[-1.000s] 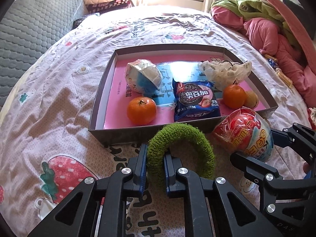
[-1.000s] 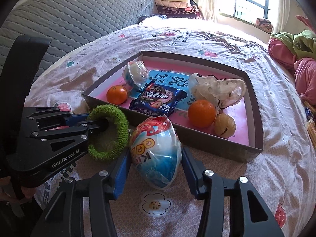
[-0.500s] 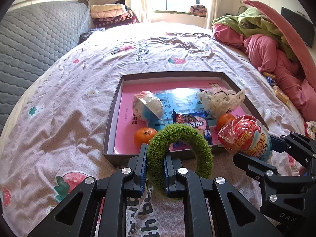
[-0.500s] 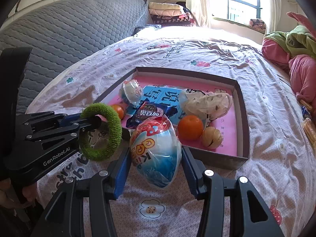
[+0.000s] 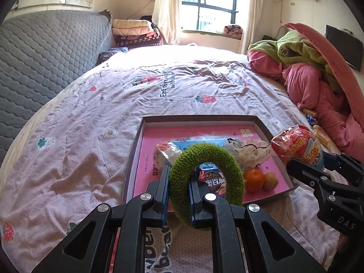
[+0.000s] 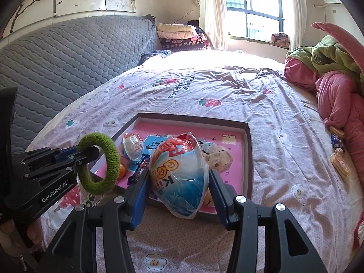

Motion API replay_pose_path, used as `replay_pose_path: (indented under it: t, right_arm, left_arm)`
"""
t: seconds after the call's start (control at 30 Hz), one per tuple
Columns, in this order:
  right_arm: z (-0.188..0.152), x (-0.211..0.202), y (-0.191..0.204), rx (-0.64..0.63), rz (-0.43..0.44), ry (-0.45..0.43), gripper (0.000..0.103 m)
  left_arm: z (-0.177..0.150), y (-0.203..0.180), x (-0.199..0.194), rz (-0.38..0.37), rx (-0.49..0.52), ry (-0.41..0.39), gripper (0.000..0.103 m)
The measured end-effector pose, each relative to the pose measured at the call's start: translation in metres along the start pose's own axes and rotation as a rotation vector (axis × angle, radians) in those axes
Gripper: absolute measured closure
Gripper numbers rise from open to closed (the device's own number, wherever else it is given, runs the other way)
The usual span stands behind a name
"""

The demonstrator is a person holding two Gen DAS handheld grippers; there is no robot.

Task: Organize objects
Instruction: 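Lift and carry green ring over box with left tool while right tool carries egg toy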

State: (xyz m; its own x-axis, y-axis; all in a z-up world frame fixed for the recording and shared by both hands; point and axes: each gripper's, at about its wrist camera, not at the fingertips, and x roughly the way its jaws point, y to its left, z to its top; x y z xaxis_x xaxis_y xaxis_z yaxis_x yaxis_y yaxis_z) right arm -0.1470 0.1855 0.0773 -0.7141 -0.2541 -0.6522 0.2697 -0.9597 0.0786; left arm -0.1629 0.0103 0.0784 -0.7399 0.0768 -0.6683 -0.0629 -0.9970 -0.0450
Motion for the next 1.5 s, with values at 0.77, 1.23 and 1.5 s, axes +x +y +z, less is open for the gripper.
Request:
replay_pose_path:
  t: [0.77,1.23,1.5]
  right_arm:
    - [-0.007,0.035,-0.048,0.027,-0.109,0.044,0.052]
    - [-0.022,0.056,-0.054,0.041,-0.139,0.091,0.052]
    - [-0.022,0.058,-0.054,0.047,-0.146,0.091,0.052]
  left_arm:
    - [0.004,0.005,0.059,0.032,-0.042,0.066,0.089]
    - [-0.007,0.001,0.075,0.049,-0.026,0.103,0.089]
    - [-0.009,0.000,0.078,0.050,-0.013,0.109,0.089]
